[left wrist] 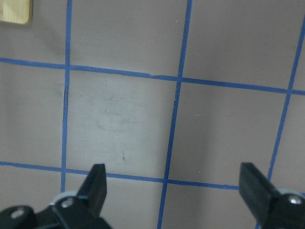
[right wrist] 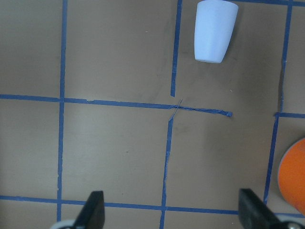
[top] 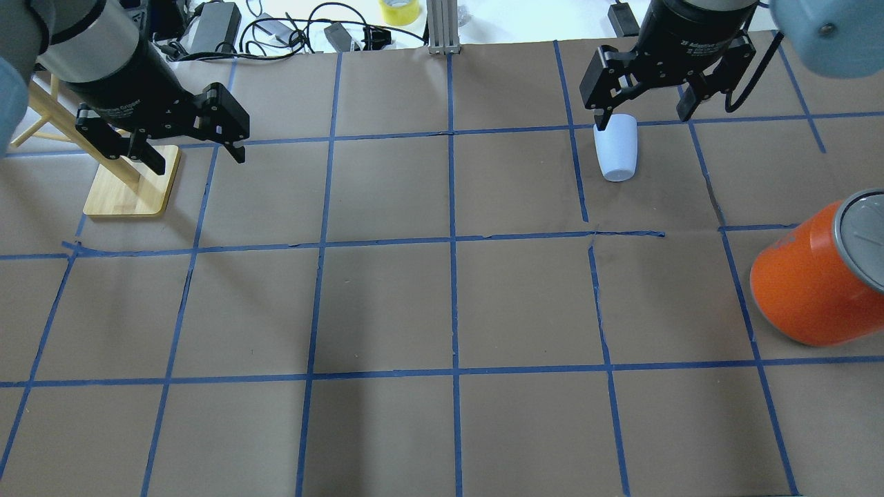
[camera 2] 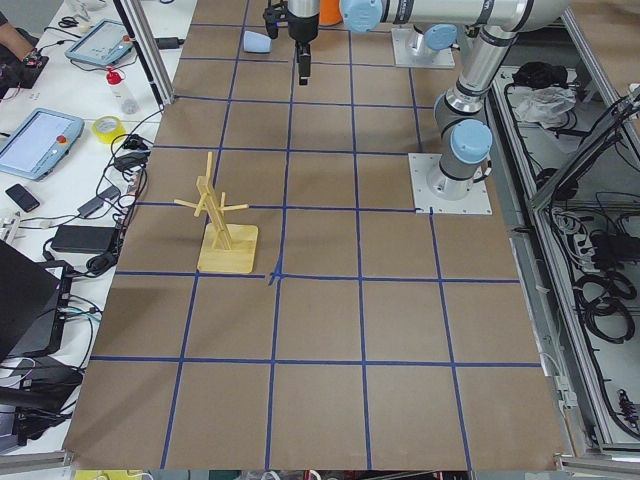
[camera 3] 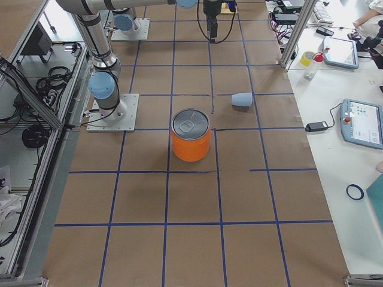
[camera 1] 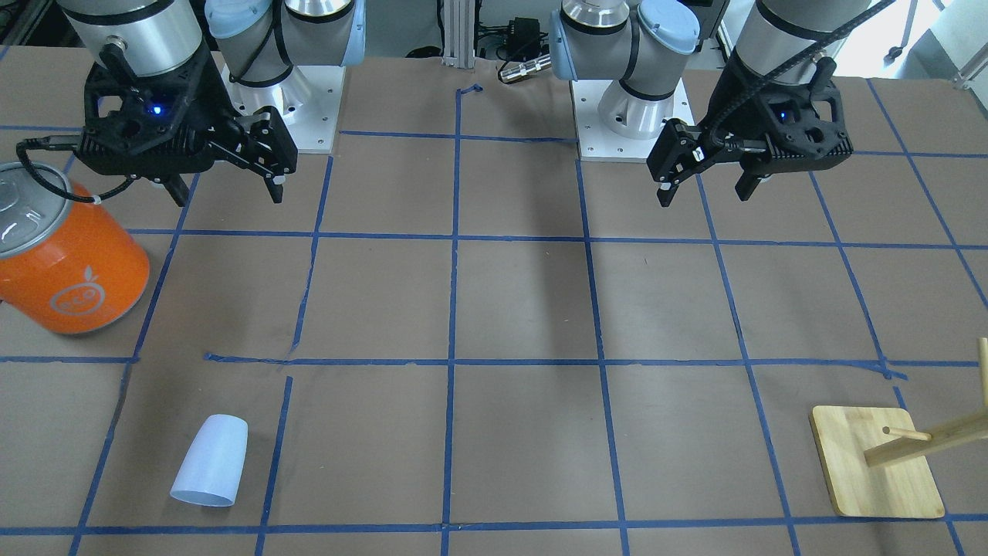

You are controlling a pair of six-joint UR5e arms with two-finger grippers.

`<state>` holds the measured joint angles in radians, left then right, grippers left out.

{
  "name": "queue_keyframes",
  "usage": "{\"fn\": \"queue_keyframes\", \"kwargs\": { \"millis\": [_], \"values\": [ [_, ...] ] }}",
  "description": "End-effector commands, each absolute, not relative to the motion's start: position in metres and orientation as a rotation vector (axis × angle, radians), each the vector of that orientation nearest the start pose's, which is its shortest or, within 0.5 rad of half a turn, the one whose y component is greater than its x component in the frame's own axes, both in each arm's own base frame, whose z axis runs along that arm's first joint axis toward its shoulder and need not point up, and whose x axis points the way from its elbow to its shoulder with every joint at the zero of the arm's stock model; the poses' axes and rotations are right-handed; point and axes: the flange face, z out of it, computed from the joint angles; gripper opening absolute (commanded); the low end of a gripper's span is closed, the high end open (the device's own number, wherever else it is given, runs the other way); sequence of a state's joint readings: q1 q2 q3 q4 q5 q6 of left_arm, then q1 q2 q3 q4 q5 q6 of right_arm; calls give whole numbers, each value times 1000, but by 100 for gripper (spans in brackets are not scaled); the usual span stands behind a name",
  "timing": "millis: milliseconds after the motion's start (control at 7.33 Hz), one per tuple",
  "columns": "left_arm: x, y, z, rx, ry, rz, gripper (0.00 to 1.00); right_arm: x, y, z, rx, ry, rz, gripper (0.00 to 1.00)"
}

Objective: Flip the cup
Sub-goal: 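Move the right gripper over the white cup and lower toward its rim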

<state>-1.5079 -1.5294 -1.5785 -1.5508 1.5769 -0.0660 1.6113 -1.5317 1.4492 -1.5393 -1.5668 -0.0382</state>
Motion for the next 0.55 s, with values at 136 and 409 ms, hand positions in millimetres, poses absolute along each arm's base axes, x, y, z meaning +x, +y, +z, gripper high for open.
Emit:
{"fn": "queue_keyframes", "kwargs": {
  "millis": [136,409],
  "values": [
    [-102,-487,506,-202,3128,-84,100,134,-511,530,-68,3135,-87,100],
    [-102,-487,506,-202,3128,-84,100,131,-503,515,-72,3141,76,100]
  ]
}}
